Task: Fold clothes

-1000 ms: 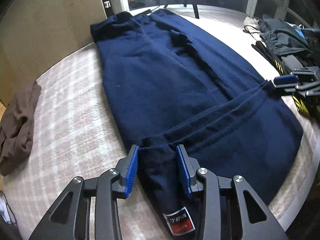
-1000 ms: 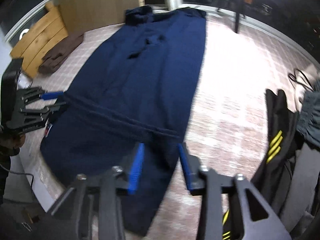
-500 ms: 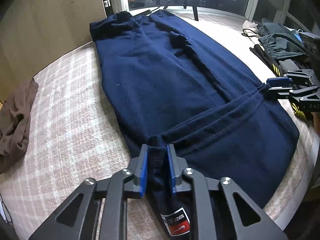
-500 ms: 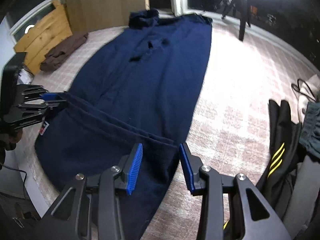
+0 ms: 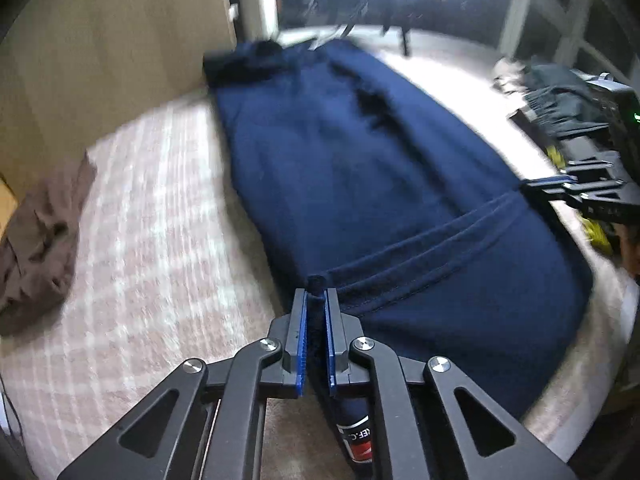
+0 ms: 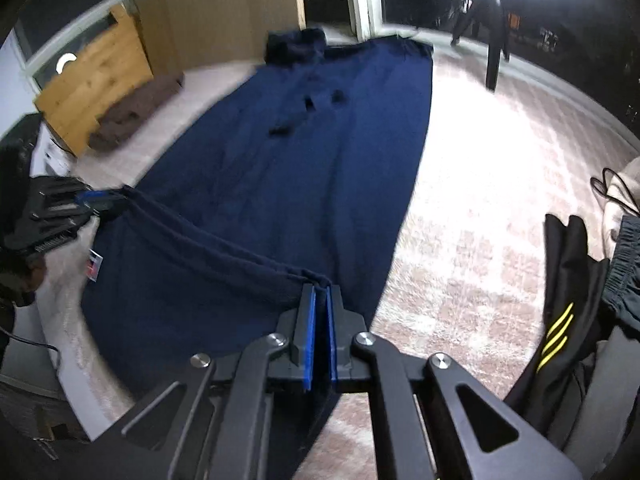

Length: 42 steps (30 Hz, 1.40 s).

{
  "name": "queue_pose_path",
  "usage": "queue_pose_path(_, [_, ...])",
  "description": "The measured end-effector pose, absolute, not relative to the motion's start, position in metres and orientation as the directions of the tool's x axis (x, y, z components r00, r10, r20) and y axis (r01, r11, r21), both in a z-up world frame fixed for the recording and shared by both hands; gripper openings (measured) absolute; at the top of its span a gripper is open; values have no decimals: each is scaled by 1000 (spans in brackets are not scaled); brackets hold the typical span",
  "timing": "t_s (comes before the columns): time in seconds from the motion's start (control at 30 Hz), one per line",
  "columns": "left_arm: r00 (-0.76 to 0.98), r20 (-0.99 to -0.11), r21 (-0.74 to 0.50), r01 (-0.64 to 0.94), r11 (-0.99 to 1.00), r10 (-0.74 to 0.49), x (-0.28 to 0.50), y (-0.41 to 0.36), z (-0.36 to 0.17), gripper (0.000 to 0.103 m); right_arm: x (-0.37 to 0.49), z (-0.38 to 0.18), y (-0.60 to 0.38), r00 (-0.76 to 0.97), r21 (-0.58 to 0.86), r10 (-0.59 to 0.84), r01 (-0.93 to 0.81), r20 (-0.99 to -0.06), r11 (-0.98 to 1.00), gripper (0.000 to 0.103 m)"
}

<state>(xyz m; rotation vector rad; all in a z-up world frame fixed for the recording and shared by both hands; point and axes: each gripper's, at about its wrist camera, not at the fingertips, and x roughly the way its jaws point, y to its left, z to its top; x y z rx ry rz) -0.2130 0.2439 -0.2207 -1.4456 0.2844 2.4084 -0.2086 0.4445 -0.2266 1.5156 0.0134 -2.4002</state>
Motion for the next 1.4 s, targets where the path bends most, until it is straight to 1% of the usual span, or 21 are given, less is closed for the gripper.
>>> queue_pose_path(0.07, [-466,-872,33,-356,-934,147,-213,246,-218,19,-208,-221,442,-422,106,-211,260,-882,-960,12])
queue_pose_path(0.1, [-476,-869,41,-342,-939,135,-213,245,-214,22,-207,-217,443,-438,86,-193,252,-878,-964,18])
queue_pose_path(0.13, [-486,-865,50,-329,-943,124,-213,244,-209,25,-205,-213,444,-453,67,-174,243,-874,-968,21])
queue_pose_path(0.23, [-522,-843,39,-303,-952,132,-206,235,-190,23,-196,-195,448,-481,144,-247,241,-841,-960,21])
queue_pose_path(0.27, [-525,-838,23,-311,-950,151,-204,234,-186,23,-193,-189,449,-490,172,-272,241,-828,-955,21])
queue_pose_path(0.33, [-511,-832,-25,-353,-935,215,-198,237,-179,23,-188,-189,442,-476,197,-309,270,-824,-942,21])
queue_pose_path(0.4, [-482,-843,-33,-397,-917,239,-188,231,-182,26,-190,-201,428,-443,197,-316,294,-839,-935,21])
queue_pose_path(0.43, [-467,-852,-31,-404,-914,236,-186,227,-186,26,-191,-208,421,-426,197,-319,306,-847,-932,21])
queue_pose_path(0.53, [-429,-881,-22,-387,-922,202,-191,219,-203,28,-200,-234,416,-357,150,-245,274,-901,-950,21])
queue_pose_path(0.6, [-407,-897,-14,-366,-930,174,-194,213,-200,27,-200,-231,422,-353,171,-254,248,-901,-953,21])
queue_pose_path(0.63, [-396,-904,-10,-354,-935,159,-196,211,-196,25,-198,-226,427,-350,183,-260,237,-900,-954,21])
queue_pose_path(0.73, [-436,-884,-9,-349,-937,170,-192,196,-157,25,-184,-196,441,-374,238,-311,229,-874,-944,21])
queue_pose_path(0.87, [-529,-836,38,-326,-944,149,-188,172,-81,26,-168,-136,462,-458,246,-338,250,-822,-936,21])
queue_pose_path(0.9, [-546,-824,45,-322,-946,147,-193,167,-67,26,-167,-119,468,-480,246,-347,261,-806,-933,21])
queue_pose_path(0.97, [-568,-808,40,-315,-948,155,-211,157,-46,32,-168,-91,472,-521,239,-356,280,-776,-930,21])
queue_pose_path(1.0, [-579,-800,37,-311,-950,159,-220,153,-36,32,-177,-82,472,-541,213,-338,281,-770,-936,22])
queue_pose_path(1.07, [-596,-787,37,-302,-952,159,-245,149,-21,34,-198,-63,471,-581,154,-293,277,-760,-948,28])
queue_pose_path(1.13, [-598,-787,44,-297,-954,149,-288,158,-23,33,-215,-52,471,-609,149,-298,284,-735,-947,40])
queue_pose_path(1.23, [-586,-792,30,-320,-947,173,-333,168,-32,34,-250,-46,477,-647,132,-263,243,-716,-961,41])
queue_pose_path(1.3, [-569,-801,17,-334,-942,188,-359,173,-46,34,-279,-54,475,-668,73,-173,175,-724,-982,41])
queue_pose_path(1.4, [-527,-820,-32,-345,-938,222,-394,174,-69,34,-320,-73,477,-662,112,-171,131,-730,-985,41])
